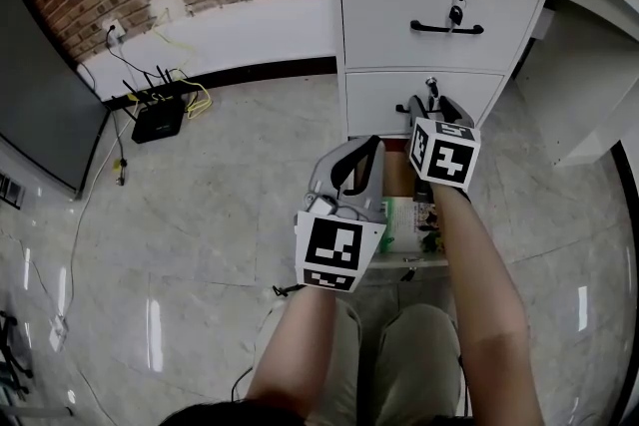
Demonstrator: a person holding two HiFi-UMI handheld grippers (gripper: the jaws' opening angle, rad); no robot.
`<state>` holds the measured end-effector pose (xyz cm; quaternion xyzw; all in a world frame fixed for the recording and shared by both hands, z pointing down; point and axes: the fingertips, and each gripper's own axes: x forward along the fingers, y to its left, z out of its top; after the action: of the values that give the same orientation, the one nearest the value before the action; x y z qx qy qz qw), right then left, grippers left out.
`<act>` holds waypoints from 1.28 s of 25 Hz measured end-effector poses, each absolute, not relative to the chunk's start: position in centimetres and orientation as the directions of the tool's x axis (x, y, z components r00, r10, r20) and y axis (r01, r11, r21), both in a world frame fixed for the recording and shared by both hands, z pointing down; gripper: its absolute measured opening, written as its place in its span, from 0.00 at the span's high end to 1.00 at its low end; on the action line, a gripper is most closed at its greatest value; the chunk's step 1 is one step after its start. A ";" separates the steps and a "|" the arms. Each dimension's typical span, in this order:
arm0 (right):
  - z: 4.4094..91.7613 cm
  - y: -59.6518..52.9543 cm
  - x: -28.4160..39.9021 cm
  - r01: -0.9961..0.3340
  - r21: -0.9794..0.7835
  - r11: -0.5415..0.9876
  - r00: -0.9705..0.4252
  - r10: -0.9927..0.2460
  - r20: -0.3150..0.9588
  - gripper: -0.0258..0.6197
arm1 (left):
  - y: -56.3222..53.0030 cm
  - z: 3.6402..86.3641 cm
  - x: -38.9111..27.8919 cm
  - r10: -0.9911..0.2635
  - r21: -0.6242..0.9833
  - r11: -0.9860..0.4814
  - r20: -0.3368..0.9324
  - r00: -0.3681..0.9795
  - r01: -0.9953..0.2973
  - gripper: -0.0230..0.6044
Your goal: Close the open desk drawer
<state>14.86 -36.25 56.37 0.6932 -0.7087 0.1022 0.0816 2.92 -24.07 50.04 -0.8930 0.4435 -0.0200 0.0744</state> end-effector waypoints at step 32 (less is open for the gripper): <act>51.7 -18.8 12.1 -0.960 0.003 0.279 -0.278 -0.959 0.052 0.94 | -20.3 47.4 4.3 -0.695 -0.156 -0.698 -0.086 0.713 -0.699 0.96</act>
<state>12.11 -18.84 51.66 0.6003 -0.7994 0.0143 0.0218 4.27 -20.31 47.42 -0.9213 0.3784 0.0102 0.0886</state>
